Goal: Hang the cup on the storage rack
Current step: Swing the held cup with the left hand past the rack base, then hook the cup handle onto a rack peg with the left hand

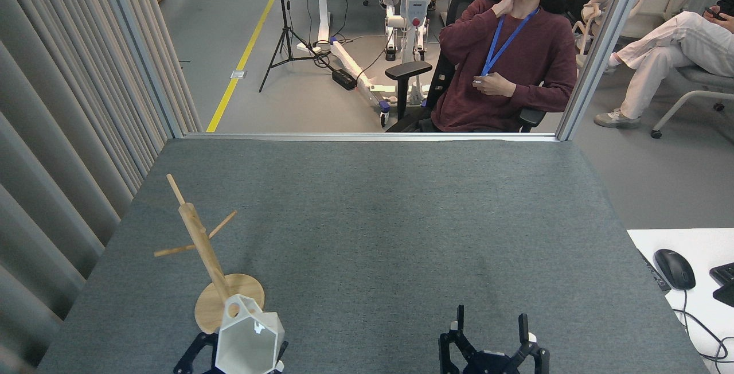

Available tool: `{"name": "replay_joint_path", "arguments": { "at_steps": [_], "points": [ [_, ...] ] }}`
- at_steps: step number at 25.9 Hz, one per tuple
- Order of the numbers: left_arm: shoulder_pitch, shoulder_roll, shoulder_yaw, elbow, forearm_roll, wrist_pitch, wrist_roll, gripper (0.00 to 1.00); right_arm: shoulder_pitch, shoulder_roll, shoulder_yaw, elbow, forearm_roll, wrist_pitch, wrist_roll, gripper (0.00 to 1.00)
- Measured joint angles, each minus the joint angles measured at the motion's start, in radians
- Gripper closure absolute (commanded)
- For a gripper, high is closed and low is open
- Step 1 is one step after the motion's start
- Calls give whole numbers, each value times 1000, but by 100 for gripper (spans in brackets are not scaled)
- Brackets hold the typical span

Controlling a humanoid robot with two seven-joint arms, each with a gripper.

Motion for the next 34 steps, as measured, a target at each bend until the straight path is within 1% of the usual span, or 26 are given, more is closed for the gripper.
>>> {"name": "replay_joint_path", "arguments": {
  "at_steps": [2, 4, 6, 8, 11, 14, 19, 24, 29, 34],
  "points": [
    [1, 9, 66, 0, 0, 1, 13, 63, 28, -10, -11, 5, 2, -13, 1, 2],
    [1, 33, 149, 0, -1, 3, 31, 63, 42, -15, -15, 8, 4, -20, 1, 2],
    [-2, 75, 231, 0, -1, 3, 45, 63, 47, -19, -17, 10, 5, -28, 1, 2],
    [-10, 141, 306, 2, 0, 0, 57, 63, 47, -22, -19, 12, 6, -39, 1, 2],
    [-31, 230, 361, 4, -14, -3, 66, 63, 42, -24, -20, 15, 6, -51, 2, 2],
    [-59, 275, 377, 9, -102, -5, 68, 63, 41, -24, -20, 20, 6, -54, 3, 2],
    [-122, 288, 348, 40, -259, -4, 68, 63, 49, -19, -20, 23, 7, -56, 7, 2],
    [-179, 287, 325, 96, -393, 31, 69, 63, 53, -19, -21, 23, 7, -56, 0, 2],
    [-208, 286, 320, 147, -448, 59, 69, 63, 52, -19, -21, 23, 6, -56, -1, 2],
    [-212, 286, 309, 156, -480, 70, 68, 63, 48, -20, -22, 23, 5, -56, -1, 2]
  ]
}}
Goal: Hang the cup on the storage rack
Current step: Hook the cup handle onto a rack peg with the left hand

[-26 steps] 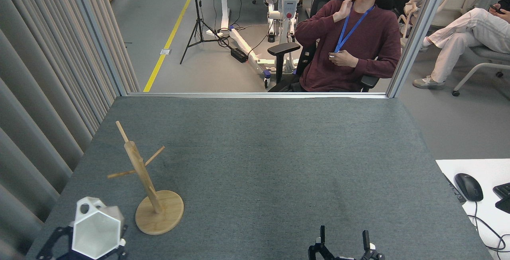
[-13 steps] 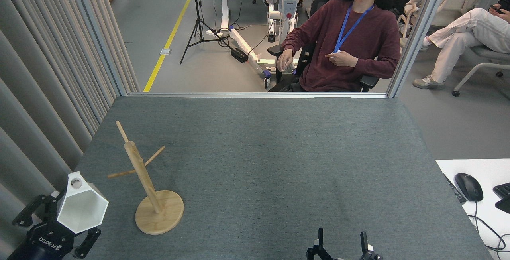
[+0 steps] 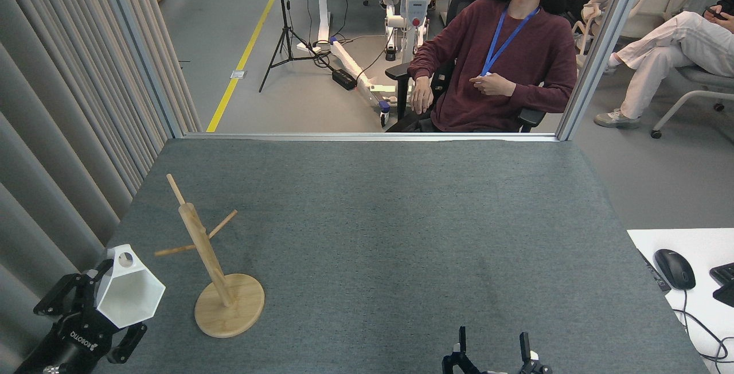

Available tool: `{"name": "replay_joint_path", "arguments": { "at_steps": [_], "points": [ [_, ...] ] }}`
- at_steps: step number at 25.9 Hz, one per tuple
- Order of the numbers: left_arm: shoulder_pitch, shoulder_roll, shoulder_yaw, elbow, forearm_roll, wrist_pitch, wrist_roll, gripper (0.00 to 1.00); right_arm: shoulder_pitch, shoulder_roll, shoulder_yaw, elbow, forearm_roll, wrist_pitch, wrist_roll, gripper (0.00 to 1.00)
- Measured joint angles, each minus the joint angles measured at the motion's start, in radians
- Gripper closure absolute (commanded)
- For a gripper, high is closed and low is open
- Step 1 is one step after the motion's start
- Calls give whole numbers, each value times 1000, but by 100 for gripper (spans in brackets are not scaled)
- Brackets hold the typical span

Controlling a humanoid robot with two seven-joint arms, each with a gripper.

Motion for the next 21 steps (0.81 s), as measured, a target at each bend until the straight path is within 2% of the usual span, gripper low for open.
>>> {"name": "replay_joint_path", "arguments": {
  "at_steps": [12, 16, 17, 19, 21],
  "points": [
    [-11, -21, -67, -4, -115, 16, 0, 63, -1, 3, 0, 4, -2, 0, -1, 2],
    [-16, -39, -84, -1, -137, 17, -1, 60, 0, 1, 0, 4, -3, 0, -2, 2],
    [-18, -43, -86, 0, -142, 18, -1, 51, 1, 1, 0, 5, -3, 0, -3, 2],
    [-23, -56, -89, 3, -151, 18, -2, 41, 3, 0, 0, 5, -3, 0, -6, 2],
    [-35, -73, -90, 6, -161, 18, -2, 0, 4, -1, -1, 5, -3, 0, -8, 2]
  ]
}}
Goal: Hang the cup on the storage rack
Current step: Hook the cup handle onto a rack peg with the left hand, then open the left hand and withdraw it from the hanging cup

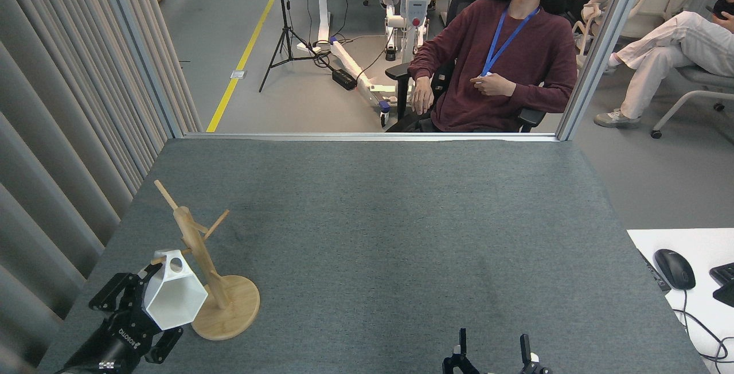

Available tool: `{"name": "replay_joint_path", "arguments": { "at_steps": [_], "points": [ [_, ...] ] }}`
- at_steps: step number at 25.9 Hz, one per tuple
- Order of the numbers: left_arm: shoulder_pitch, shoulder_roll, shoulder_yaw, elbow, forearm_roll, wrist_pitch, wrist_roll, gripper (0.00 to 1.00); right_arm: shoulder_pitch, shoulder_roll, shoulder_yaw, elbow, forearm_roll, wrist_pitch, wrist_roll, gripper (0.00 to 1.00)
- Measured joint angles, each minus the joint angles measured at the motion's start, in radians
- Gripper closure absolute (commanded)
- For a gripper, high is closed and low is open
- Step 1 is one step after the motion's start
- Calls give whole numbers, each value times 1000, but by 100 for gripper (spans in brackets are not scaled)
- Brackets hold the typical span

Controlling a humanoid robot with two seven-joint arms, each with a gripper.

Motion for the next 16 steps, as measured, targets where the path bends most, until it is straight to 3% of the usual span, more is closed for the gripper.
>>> {"name": "replay_joint_path", "arguments": {
  "at_steps": [16],
  "points": [
    [-19, -66, 5, 16, -6, -9, -2, 0, 4, -2, -2, 0, -1, -15, -7, 2]
  ]
}}
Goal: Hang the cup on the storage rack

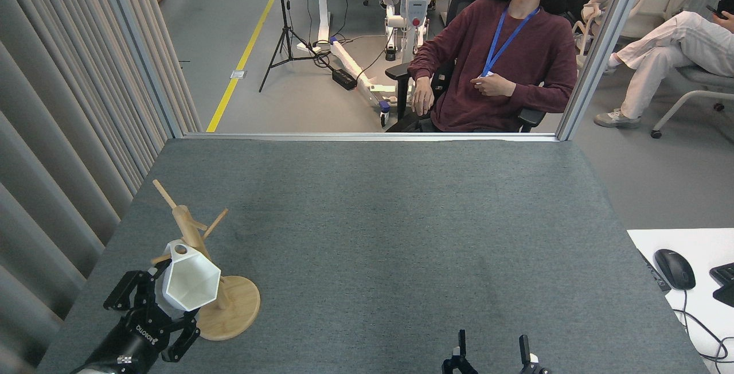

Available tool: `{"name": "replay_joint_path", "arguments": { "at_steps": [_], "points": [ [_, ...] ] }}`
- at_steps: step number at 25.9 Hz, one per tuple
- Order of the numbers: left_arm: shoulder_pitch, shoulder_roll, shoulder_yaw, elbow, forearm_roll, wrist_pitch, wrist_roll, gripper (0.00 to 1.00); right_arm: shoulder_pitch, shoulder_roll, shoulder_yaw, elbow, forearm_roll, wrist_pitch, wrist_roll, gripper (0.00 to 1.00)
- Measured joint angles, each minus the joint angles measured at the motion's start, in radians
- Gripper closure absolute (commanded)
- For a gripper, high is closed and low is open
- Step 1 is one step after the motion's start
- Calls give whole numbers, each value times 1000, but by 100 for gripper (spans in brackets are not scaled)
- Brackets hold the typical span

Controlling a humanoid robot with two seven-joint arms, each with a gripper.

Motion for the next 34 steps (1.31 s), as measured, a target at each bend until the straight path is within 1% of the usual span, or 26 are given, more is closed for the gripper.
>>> {"name": "replay_joint_path", "arguments": {
  "at_steps": [4, 8, 12, 16, 18, 20, 24, 25, 27, 30, 34],
  "points": [
    [28, -6, 12, -6, 9, 0, 0, 0, 0, 0, 0, 0, 0, -2, -3, 2],
    [48, -7, 43, -8, 48, 1, 0, 0, 0, 0, 0, 0, 0, -3, -5, 2],
    [63, -7, 96, -4, 101, -1, 0, 0, 0, 1, 0, 0, 0, -3, -5, 2],
    [75, -6, 161, 19, 186, -8, 0, 0, 0, 1, 0, 0, 1, -3, -6, 2],
    [83, -6, 205, 27, 260, -23, 0, 0, 2, 1, 0, -2, 1, -3, -6, 2],
    [102, -9, 244, 24, 374, -60, 0, 0, 6, 2, 0, -5, 1, -3, -6, 2],
    [200, -22, 275, -13, 709, -234, -8, 0, 37, 1, 0, -11, 1, -4, -6, 2],
    [231, -34, 275, -22, 783, -272, -15, 0, 48, -2, 0, -13, 1, -4, -6, 2],
    [275, -73, 268, -32, 891, -329, -50, 0, 68, -10, 0, -18, 1, -4, -12, 2],
    [305, -106, 247, -36, 973, -359, -91, 0, 109, -28, 0, -29, 0, -4, -23, 2],
    [318, -119, 219, -40, 1026, -367, -131, 0, 144, -44, -14, -38, -6, -4, -34, 2]
  ]
}}
